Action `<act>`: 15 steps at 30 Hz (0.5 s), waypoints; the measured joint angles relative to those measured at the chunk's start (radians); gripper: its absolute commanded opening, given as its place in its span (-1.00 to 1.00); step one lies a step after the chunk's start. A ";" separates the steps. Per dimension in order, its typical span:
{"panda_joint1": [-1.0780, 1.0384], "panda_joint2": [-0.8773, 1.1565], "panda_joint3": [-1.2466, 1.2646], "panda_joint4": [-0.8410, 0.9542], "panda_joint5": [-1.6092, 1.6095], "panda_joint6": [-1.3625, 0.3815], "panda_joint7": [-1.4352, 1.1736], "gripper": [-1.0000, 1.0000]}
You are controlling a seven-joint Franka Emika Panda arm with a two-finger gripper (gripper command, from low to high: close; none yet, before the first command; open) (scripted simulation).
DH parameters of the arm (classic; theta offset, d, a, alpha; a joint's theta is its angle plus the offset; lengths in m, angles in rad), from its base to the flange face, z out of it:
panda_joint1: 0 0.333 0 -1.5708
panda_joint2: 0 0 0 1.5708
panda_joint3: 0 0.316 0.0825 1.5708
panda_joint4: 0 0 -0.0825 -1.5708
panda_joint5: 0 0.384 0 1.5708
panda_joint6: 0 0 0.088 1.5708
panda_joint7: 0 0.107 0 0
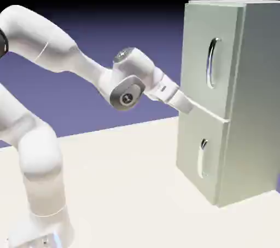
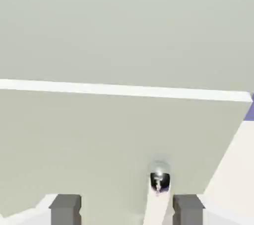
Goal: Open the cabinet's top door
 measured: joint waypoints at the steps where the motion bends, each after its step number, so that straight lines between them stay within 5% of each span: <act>1: 0.013 -0.005 -0.014 0.006 -0.043 -0.003 0.034 0.00; 15: 0.202 -0.081 -0.208 0.089 -0.652 -0.046 0.511 0.00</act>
